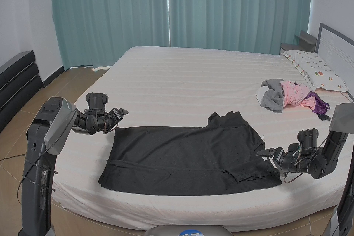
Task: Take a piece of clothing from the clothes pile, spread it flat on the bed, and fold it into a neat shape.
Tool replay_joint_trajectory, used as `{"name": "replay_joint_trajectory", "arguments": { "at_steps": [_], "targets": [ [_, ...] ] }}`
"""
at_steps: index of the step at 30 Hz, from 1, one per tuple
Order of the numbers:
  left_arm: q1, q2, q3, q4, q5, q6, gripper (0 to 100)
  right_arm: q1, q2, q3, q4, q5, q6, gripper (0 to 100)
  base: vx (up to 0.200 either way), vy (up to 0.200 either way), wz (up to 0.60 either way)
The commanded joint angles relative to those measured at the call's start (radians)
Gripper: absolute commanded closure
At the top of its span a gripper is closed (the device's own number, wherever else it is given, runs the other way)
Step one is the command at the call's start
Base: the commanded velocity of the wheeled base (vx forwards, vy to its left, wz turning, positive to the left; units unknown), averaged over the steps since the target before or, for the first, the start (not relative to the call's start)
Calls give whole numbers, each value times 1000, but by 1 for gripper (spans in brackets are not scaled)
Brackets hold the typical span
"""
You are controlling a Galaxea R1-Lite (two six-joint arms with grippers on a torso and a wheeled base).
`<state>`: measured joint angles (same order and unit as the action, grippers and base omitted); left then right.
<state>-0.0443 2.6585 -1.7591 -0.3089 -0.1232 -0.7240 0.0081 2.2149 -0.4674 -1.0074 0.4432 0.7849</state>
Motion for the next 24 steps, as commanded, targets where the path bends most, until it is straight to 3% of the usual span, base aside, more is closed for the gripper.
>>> {"name": "replay_joint_trajectory", "arguments": {
  "at_steps": [1,22,23,24],
  "targets": [
    [0,41,-29,4,2,-2,0,3,5,0,0,0,1,0,0,0,0],
    [-9,84,-72,21,5,-5,0,3,5,6,-2,0,-3,0,0,0,0],
    [-9,87,-77,25,7,-5,100,3,5,6,0,0,-6,0,0,0,0],
    [-9,89,-80,34,8,-5,100,3,5,6,-2,0,-6,0,0,0,0]
  ]
}}
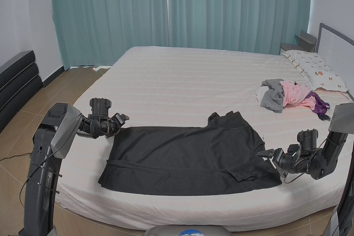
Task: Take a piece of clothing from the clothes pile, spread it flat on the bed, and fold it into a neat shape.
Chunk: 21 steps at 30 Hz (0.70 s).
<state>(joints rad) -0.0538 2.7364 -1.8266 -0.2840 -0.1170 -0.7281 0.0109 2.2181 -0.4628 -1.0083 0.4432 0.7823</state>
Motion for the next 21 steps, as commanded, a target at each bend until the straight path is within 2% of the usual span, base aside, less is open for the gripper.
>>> {"name": "replay_joint_trajectory", "arguments": {
  "at_steps": [1,6,10,15,21],
  "targets": [
    [0,11,-14,16,2,-1,100,0,2,1,-1,0,-3,0,0,0,0],
    [14,23,-46,34,19,-2,100,1,2,3,-1,-3,-9,0,0,0,0],
    [15,36,-68,29,85,-4,100,18,-8,-4,-33,-12,-9,0,0,0,0],
    [14,28,-69,22,119,-74,100,58,0,-45,-67,-81,-14,0,0,0,0],
    [12,25,-69,22,119,-91,100,92,-1,-163,-21,-103,-15,0,0,0,0]
  ]
}}
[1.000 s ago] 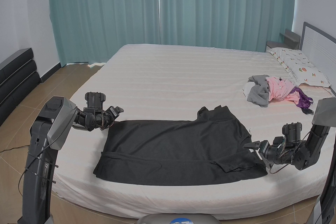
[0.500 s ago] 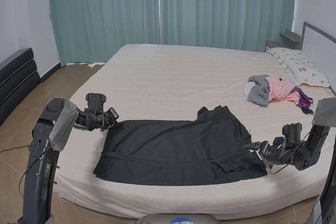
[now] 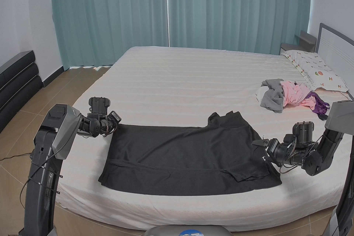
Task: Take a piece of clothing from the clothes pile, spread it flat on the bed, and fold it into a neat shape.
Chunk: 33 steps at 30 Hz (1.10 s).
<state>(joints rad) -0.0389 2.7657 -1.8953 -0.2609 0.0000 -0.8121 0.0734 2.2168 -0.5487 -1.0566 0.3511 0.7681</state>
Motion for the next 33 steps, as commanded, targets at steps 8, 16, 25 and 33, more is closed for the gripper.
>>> {"name": "replay_joint_trajectory", "arguments": {
  "at_steps": [8,16,25,33],
  "targets": [
    [-7,-8,12,5,0,-9,100,65,104,-395,219,-116,0,0,0,0,0],
    [-7,-14,32,6,2,-9,100,92,213,-677,402,-213,-13,0,0,0,0],
    [-7,-15,33,8,-3,-10,100,57,376,-907,497,-293,-115,0,0,0,0],
    [-9,-15,35,8,-2,-10,100,37,518,-1070,497,-327,-119,0,0,0,0]
  ]
}}
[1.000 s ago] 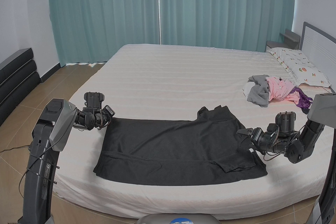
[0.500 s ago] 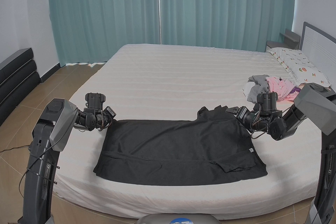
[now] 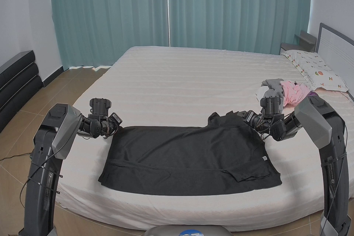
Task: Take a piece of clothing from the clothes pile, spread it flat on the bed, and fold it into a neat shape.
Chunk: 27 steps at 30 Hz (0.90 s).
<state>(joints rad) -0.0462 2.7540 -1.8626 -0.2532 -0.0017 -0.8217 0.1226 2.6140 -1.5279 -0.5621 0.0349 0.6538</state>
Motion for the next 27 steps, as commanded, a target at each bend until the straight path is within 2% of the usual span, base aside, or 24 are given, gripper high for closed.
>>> {"name": "replay_joint_trajectory", "arguments": {
  "at_steps": [1,8,15,27],
  "targets": [
    [0,-4,2,0,0,1,100,-14,127,-101,2,-10,-5,0,0,0,0],
    [0,-11,20,-1,-1,1,100,-34,178,-236,11,-29,-5,0,0,0,0],
    [0,-11,23,-3,-1,1,100,-46,225,-345,120,-30,3,0,0,0,0],
    [-1,-11,23,-1,0,1,100,-41,253,-383,139,-29,0,0,0,0,0]
  ]
}}
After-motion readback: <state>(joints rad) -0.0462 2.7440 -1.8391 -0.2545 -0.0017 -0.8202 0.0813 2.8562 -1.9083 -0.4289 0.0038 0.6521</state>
